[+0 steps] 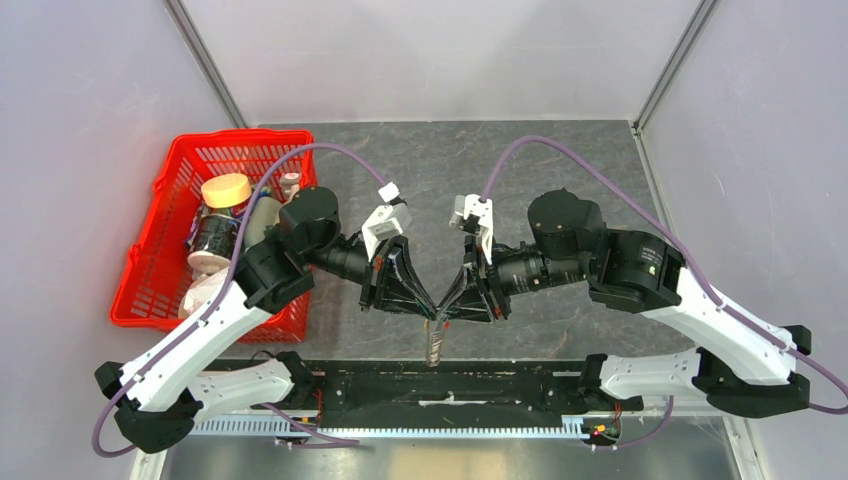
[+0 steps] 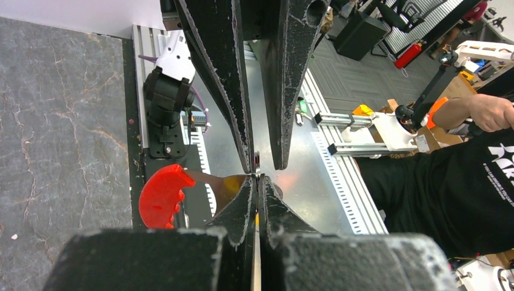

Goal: Put the keys on the keyring

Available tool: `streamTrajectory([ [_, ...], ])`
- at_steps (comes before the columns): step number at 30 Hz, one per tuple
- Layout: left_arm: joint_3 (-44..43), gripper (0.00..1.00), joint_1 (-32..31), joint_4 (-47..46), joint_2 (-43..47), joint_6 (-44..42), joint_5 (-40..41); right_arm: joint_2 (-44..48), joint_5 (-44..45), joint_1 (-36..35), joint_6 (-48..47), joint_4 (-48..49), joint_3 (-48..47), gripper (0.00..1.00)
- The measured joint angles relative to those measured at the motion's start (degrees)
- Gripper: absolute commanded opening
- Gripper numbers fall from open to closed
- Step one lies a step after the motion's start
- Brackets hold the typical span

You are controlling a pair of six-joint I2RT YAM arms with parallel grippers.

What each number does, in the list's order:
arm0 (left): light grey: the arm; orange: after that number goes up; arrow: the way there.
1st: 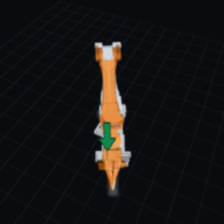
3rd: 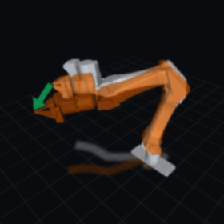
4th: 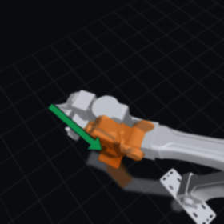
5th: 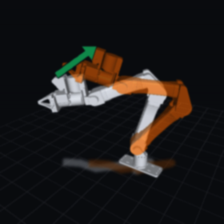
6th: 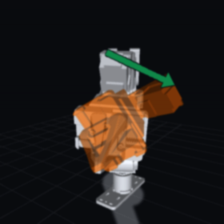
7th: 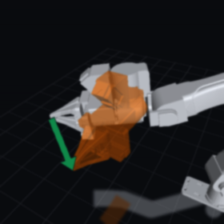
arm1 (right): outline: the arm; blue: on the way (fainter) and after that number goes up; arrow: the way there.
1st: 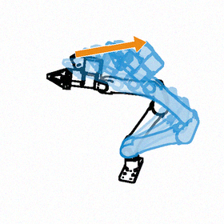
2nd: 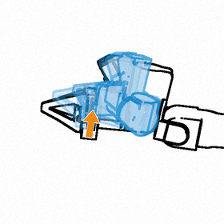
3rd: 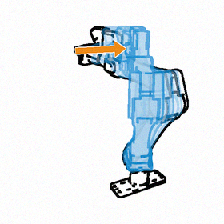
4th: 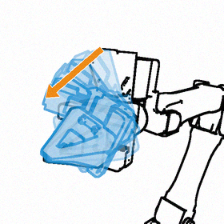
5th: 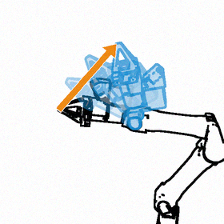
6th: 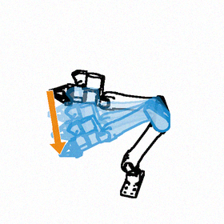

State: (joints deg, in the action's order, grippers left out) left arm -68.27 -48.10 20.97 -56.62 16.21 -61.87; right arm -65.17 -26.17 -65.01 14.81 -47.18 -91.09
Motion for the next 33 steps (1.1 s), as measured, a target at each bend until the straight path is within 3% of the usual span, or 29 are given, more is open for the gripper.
streamTrajectory([
  [4, 0.0, 0.02, 0.0, 0.2, 0.0, -0.1, 0.0, -0.4, -0.1, 0.0, 0.2, 0.0, 0.0, 0.20],
  [8, 0.0, 0.02, 0.0, 0.4, 0.1, -0.1, -0.2, -0.5, 0.0, 0.0, 0.2, 0.0, 0.0, 0.00],
  [14, 0.0, 0.03, 0.0, 0.8, 0.4, -0.3, -0.4, -0.8, 0.1, 0.0, 0.4, 0.0, 0.0, 0.00],
  [18, 0.1, 0.23, 0.0, 0.6, 0.7, -0.6, -0.4, -0.5, 0.2, 0.0, 0.4, 0.7, 0.4, 0.00],
  [21, 0.7, 0.31, 0.0, -0.5, 1.7, -0.6, -0.3, 0.5, 0.5, 0.0, 0.5, 2.2, 1.3, 0.00],
  [26, 1.6, 0.35, 0.0, -2.4, 4.9, -0.6, 0.9, 2.6, 2.1, 0.0, 1.0, 4.4, 1.7, 0.00],
  [33, 2.6, 0.34, 0.0, -7.2, 8.5, 0.2, 3.5, 4.8, 2.8, 0.0, 1.8, 7.0, 1.8, 0.00],
])
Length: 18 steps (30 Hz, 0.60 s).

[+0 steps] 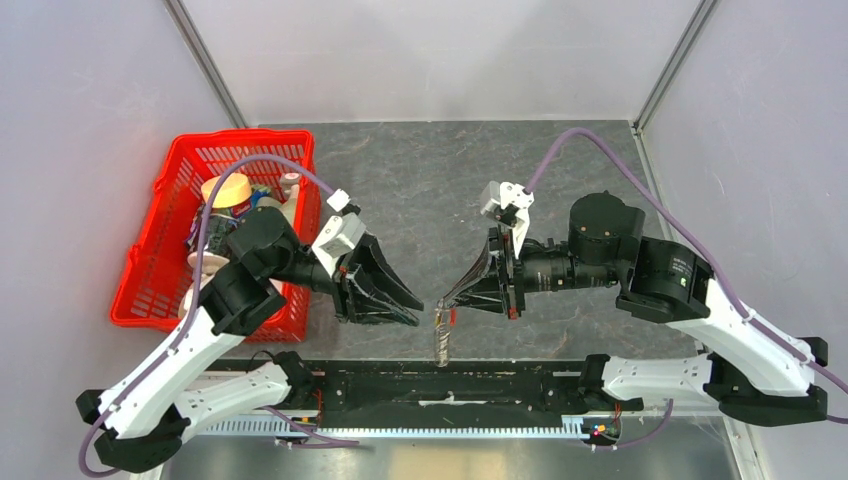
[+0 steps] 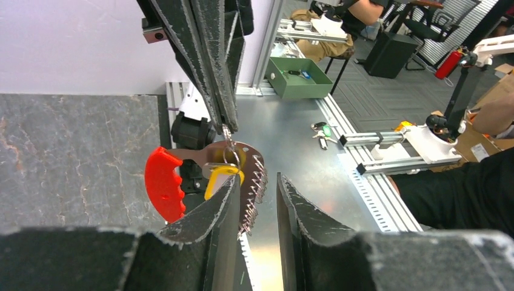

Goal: Put the keys on the keyring

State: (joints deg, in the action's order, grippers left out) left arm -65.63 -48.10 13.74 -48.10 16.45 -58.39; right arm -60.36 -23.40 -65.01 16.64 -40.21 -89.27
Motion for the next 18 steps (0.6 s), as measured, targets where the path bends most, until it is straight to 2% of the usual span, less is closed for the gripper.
streamTrajectory([
  [18, 1.9, 0.32, 0.0, -6.4, -1.2, 2.5, 4.4, 0.3, 1.3, 0.0, 1.0, 2.6, 1.0, 0.00],
])
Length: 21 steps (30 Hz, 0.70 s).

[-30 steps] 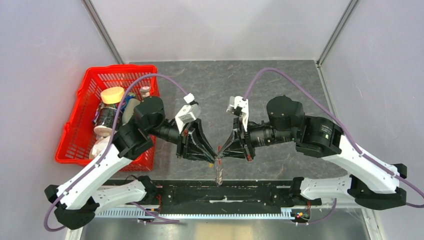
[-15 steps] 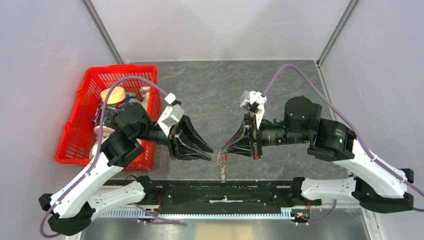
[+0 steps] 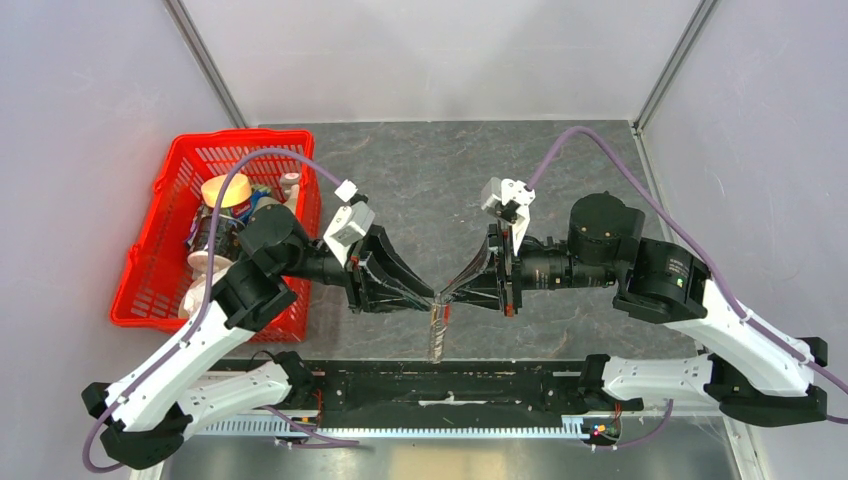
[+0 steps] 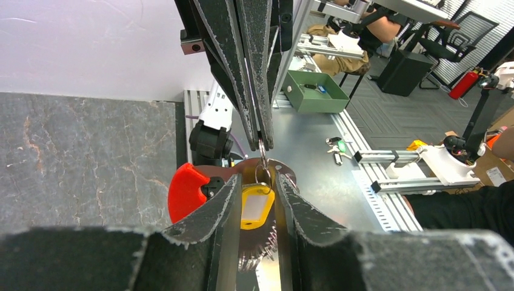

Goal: Put the keys on the keyring

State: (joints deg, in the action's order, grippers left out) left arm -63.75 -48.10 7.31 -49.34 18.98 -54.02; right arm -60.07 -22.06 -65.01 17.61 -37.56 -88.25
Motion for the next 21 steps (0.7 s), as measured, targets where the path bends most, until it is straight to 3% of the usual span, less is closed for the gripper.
streamTrajectory([
  [5, 0.3, 0.29, 0.0, -0.2, 0.0, 0.2, 0.1, 0.1, 0.8, 0.0, 0.4, 0.7, 0.2, 0.00],
  [12, 0.4, 0.02, 0.0, -0.4, 0.0, 0.5, 0.3, 0.2, 1.5, 0.0, 0.8, 1.0, 0.4, 0.00],
  [21, 0.4, 0.02, 0.0, -0.8, 0.3, 0.5, 0.4, 0.6, 2.6, 0.0, 1.4, 2.3, 1.0, 0.00],
])
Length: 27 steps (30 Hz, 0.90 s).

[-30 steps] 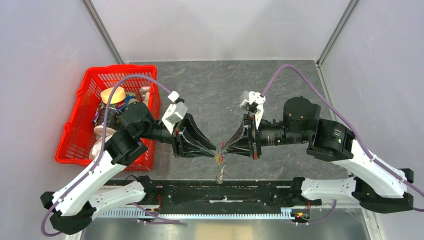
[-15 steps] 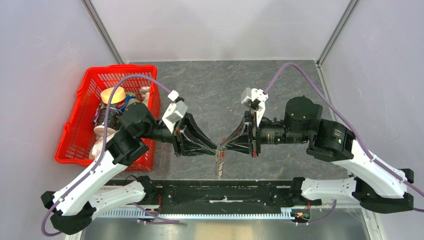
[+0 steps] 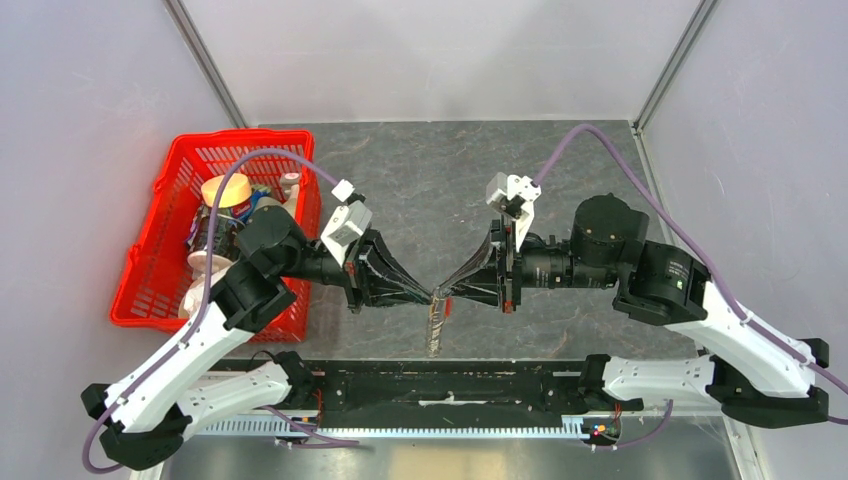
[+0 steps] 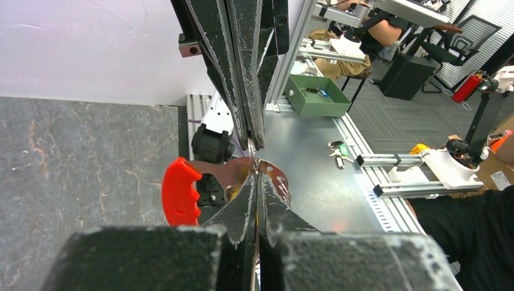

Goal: Put the keys on the keyring

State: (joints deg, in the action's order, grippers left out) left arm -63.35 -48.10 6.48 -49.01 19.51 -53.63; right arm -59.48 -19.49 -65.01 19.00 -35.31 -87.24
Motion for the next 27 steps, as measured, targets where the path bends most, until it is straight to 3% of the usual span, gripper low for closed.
streamTrajectory([
  [5, 0.3, 0.02, 0.0, -1.0, 0.9, 0.0, 1.0, 2.0, 1.6, 0.0, 1.7, 4.9, 3.5, 0.00],
  [13, 0.9, 0.02, 0.0, -3.0, 1.5, 0.4, 2.5, 6.1, 3.5, 0.0, 5.9, 21.0, 13.9, 0.00],
  [27, 0.5, 0.02, 0.0, -15.5, 1.4, 4.1, 5.2, 6.6, 5.5, 0.0, 10.6, 44.1, 20.3, 0.00],
])
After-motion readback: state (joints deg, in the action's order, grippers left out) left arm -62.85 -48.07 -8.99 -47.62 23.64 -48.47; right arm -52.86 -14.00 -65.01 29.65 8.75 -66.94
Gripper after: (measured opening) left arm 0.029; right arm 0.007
